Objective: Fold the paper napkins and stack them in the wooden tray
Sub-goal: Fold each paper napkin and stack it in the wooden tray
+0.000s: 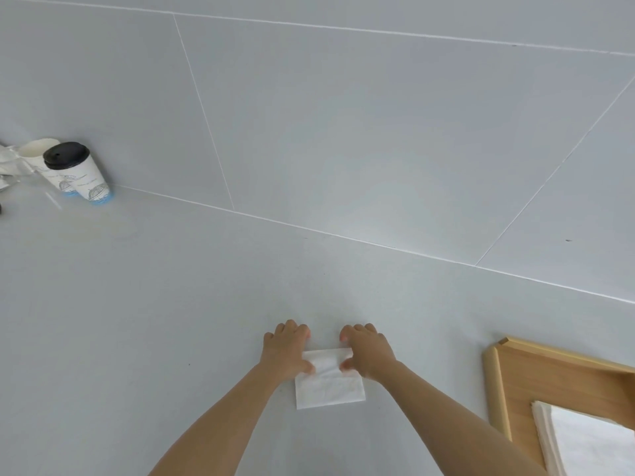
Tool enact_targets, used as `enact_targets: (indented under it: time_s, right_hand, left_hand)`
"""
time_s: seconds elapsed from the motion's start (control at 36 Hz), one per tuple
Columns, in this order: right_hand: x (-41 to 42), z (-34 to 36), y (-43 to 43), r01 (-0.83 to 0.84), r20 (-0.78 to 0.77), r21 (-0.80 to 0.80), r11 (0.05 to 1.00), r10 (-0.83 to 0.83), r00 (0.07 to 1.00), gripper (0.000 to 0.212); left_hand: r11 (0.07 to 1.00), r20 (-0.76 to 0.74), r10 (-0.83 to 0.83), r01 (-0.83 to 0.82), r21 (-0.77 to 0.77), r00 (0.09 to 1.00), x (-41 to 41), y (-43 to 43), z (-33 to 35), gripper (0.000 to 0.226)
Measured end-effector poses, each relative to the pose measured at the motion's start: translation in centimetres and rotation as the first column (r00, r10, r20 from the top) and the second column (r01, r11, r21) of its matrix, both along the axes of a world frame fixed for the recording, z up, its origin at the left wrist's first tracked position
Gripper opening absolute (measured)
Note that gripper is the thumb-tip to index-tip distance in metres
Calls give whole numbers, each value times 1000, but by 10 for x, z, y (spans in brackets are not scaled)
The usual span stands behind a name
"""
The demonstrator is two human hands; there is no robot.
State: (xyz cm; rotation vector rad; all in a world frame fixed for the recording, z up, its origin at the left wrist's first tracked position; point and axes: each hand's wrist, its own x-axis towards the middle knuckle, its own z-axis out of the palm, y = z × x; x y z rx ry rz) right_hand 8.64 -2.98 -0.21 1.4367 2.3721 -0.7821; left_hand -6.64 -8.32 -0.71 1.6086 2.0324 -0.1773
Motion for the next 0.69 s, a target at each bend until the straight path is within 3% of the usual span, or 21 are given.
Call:
enact_targets:
  time_s: [0.19,0.39,0.47,0.5,0.56,0.61,0.69]
  right_hand:
    - [-5,1,-2,-24,111,-70,997,32,993,39]
    - [8,7,-9,53,59,-112,992,-46,997,35]
    - [20,12,-9,164,-57,-180,970,-176,983,18]
    - [25,14,-9,196,-102,-186,963,-217,971,8]
    - [36,18,-7,268,-188,-194,944,-304,934,17]
    - [49,23,-5,343,-264,-194,919,-386,884,23]
    - [69,35,-3,429,-358,-192,883,-470,807,14]
  left_hand:
    - [996,-42,-44,40,-82,998,5,4,-1,45]
    - [989,-77,-62,51,-141,995,12,-3,7,37]
    - [996,33,24,-21,-90,999,17,-3,17,7]
    - [996,91,73,-68,-59,993,19,-4,20,14]
    - [987,244,159,-162,-9,957,23,-2,26,33]
    - [973,369,198,-227,37,908,31,1,33,35]
    - [953,480,209,-288,97,852,46,6,44,32]
